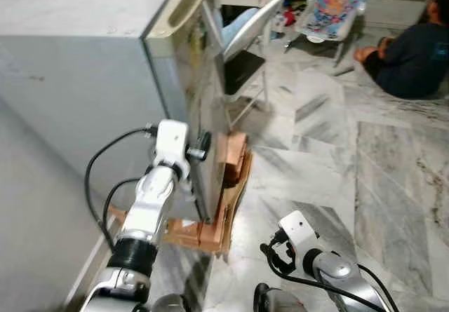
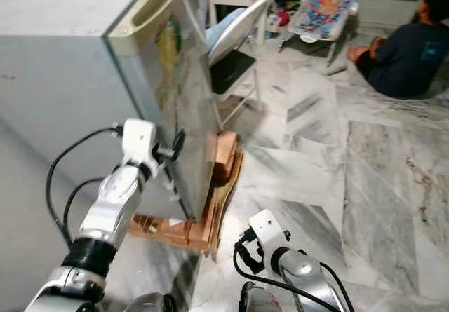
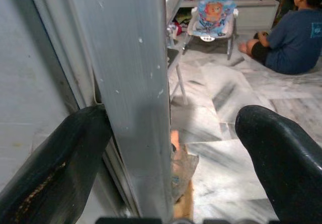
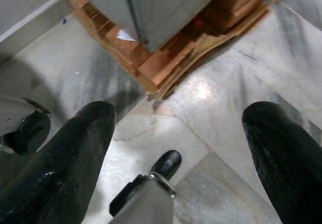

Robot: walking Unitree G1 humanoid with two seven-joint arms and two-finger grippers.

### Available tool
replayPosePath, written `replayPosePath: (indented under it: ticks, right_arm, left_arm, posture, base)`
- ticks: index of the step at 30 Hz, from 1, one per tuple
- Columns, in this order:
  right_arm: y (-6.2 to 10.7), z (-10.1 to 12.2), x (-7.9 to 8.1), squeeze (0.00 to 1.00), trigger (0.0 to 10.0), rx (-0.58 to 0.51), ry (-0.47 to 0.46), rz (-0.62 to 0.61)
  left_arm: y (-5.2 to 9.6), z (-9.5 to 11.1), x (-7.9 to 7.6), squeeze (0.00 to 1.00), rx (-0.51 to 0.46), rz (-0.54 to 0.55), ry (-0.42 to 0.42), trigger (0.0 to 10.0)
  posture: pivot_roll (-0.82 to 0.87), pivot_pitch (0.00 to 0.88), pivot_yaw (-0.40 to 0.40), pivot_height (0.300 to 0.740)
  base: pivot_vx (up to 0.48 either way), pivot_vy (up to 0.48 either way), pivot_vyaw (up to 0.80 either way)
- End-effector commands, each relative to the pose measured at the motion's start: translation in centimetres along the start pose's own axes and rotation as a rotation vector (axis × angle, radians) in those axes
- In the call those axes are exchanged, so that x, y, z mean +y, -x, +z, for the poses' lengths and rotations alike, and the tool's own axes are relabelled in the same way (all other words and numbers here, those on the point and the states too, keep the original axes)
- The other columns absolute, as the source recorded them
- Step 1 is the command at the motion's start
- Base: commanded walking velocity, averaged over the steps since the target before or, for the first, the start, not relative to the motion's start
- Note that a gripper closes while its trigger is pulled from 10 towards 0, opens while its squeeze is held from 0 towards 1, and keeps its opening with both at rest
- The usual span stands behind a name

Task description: Restocking fridge

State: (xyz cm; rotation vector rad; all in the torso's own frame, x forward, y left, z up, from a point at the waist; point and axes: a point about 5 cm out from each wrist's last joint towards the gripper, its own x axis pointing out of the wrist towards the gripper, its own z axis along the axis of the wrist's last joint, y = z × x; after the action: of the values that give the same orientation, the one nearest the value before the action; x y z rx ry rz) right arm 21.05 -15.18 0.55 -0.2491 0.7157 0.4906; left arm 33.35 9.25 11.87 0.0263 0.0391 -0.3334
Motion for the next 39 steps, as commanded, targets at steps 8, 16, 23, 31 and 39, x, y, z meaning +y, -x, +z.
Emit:
replayPosePath:
  ticks: [8, 16, 23, 31, 39]
  right_arm:
    - [-0.1, 0.7, 0.2, 0.0, 10.0, -0.021, 0.007, 0.022]
    - [-0.2, 0.8, 0.2, 0.0, 10.0, -0.031, 0.003, 0.025]
    - [-0.1, 1.3, -0.4, 0.0, 10.0, -0.096, -0.019, -0.049]
    - [0.5, 2.4, -0.4, 0.0, 10.0, -0.203, 0.017, -0.135]
    - [1.5, 5.4, -2.1, 0.0, 10.0, -0.415, -0.054, -0.272]
  left_arm:
    - [-0.3, 8.0, -11.1, 0.0, -0.277, -0.492, 0.069, 10.0]
    - [-0.3, 7.2, -7.0, 0.0, -0.242, -0.342, 0.076, 10.0]
    - [2.0, 4.1, -2.5, 0.0, -0.168, -0.192, 0.038, 10.0]
    - [4.1, 2.0, -0.2, 0.0, -0.115, -0.096, 0.036, 10.0]
    - [4.4, 1.7, -0.1, 0.0, -0.105, -0.093, 0.029, 10.0]
  posture:
    - [-0.1, 0.074, 0.063, 0.74]
    - [-0.09, 0.072, 0.062, 0.74]
    - [-0.09, 0.069, 0.063, 0.74]
    - [-0.08, 0.067, 0.063, 0.74]
    - [-0.09, 0.058, 0.068, 0.74]
  base:
    - [0.0, 0.0, 0.0]
    - [0.0, 0.0, 0.0]
    - [0.0, 0.0, 0.0]
    - [0.0, -0.278, 0.0]
    - [0.0, -0.471, 0.0]
